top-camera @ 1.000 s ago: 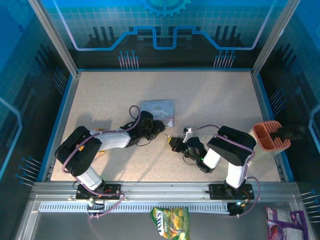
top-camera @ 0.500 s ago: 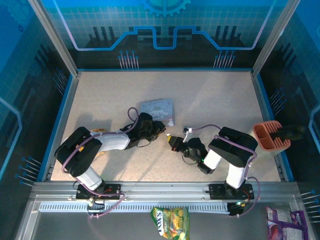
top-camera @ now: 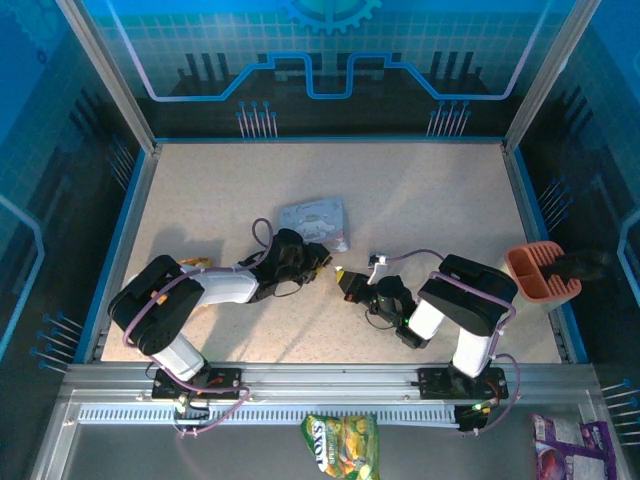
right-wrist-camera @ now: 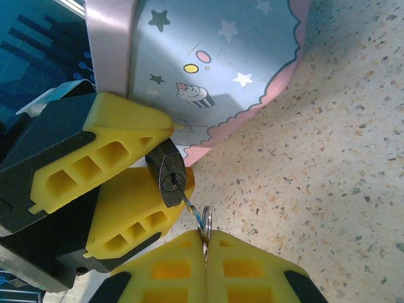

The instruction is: Unlock a padlock with a key

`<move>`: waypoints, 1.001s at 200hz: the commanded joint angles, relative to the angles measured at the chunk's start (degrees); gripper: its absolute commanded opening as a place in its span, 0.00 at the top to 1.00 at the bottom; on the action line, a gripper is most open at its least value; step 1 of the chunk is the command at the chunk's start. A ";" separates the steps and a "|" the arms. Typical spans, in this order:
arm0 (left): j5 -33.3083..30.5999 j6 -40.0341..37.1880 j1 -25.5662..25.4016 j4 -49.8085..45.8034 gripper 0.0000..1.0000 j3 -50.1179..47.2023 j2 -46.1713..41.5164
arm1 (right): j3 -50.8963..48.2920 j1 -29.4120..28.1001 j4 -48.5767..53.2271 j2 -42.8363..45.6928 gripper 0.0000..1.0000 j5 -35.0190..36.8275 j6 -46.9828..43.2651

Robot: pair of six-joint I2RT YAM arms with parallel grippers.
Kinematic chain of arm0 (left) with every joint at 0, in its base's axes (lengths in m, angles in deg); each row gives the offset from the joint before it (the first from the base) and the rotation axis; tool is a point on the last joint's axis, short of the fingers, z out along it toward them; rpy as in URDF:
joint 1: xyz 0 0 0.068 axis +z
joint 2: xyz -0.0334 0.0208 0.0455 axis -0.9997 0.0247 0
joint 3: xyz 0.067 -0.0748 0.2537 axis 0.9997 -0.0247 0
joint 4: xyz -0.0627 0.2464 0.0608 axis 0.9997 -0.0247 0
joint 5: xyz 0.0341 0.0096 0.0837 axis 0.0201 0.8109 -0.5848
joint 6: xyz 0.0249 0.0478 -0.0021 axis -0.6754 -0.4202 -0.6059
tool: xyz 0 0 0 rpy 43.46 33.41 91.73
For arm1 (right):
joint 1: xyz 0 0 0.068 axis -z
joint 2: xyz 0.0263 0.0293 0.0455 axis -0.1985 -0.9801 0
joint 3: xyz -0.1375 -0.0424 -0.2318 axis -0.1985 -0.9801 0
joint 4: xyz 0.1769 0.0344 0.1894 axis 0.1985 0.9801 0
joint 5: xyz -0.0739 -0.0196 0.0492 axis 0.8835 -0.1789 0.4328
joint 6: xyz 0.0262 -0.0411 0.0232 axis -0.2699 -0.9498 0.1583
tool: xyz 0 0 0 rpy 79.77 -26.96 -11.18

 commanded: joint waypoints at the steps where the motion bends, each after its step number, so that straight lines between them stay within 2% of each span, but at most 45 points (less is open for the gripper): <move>1: 0.15 2.50 -0.49 3.77 0.92 -0.76 -2.65 | -0.22 -0.90 -2.56 1.55 1.00 2.65 -1.70; 200: -0.56 5.01 -0.75 7.67 0.93 -1.98 -1.48 | -1.01 -1.62 -2.56 3.56 1.00 3.96 -3.01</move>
